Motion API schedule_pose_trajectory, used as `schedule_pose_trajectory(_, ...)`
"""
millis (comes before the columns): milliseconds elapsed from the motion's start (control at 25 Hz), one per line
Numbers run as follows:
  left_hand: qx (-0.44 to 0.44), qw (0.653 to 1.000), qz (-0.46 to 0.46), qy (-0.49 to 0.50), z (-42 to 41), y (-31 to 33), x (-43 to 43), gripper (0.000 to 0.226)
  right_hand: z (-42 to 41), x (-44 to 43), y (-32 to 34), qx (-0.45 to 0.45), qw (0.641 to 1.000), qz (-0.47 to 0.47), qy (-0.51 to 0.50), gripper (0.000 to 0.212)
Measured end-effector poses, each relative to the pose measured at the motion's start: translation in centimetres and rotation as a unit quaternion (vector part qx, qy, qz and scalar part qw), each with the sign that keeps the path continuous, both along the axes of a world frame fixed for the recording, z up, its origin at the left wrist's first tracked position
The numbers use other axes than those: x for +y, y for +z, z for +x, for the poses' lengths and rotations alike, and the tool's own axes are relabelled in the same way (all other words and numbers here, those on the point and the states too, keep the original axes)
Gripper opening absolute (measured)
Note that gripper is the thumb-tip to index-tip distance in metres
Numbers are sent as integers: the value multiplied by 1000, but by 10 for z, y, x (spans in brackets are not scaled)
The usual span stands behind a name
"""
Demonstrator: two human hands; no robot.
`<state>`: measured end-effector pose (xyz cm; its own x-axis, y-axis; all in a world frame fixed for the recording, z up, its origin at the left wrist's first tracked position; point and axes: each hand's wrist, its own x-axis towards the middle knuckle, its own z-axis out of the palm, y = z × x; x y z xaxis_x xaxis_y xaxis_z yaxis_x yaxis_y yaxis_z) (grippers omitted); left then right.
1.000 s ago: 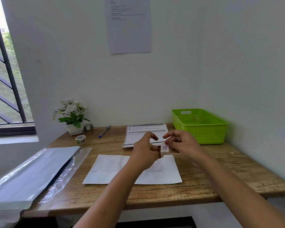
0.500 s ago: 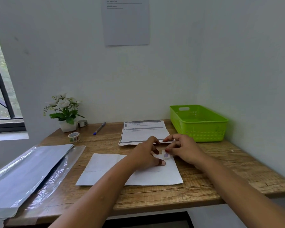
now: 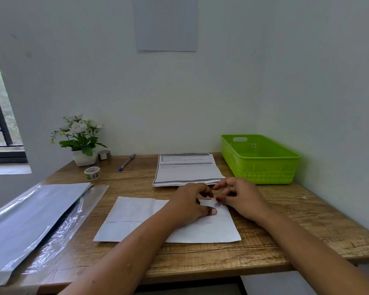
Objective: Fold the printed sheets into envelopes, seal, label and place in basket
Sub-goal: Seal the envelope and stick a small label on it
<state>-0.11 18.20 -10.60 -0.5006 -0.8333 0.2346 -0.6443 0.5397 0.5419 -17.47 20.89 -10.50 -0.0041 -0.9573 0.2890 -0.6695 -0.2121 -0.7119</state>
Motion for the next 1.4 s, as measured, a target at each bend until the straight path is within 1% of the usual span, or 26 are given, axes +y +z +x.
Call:
schedule_pose_trajectory(160, -19, 1000, -21, 8, -1, -1, 1, 35, 3, 3, 0, 15, 1000, -6, -4, 18)
schedule_pose_trajectory(480, -22, 999, -21, 15, -1, -2, 2, 39, 5, 3, -1, 46, 999, -11, -7, 17)
schedule_pose_trajectory(720, -35, 999, -21, -1, -1, 1, 3, 33, 4, 1, -2, 49, 998, -20, -21, 20)
schedule_pose_trajectory(880, -51, 999, -11, -1, -2, 3, 5, 34, 4, -3, -4, 57, 996, -11, -72, 16)
schedule_pose_trajectory(960, -48, 999, -10, -1, -2, 3, 6, 31, 5, -5, -4, 56, 994, -1, -94, 15)
schedule_pose_trajectory(1040, -33, 999, -10, 2, -3, 4, 6, 25, 6, -7, -4, 53, 993, 14, -101, 15)
schedule_pose_trajectory(1120, -26, 1000, -11, 11, -4, 3, 7, 23, 8, -8, -4, 51, 992, 29, -110, 14)
schedule_pose_trajectory(1280, -58, 998, -28, 22, -6, 2, 8, 27, 6, -11, 0, 36, 990, 49, -130, 12)
schedule_pose_trajectory(1400, -69, 997, -27, 28, -6, 3, 9, 28, 3, -12, 3, 25, 990, 62, -123, 10)
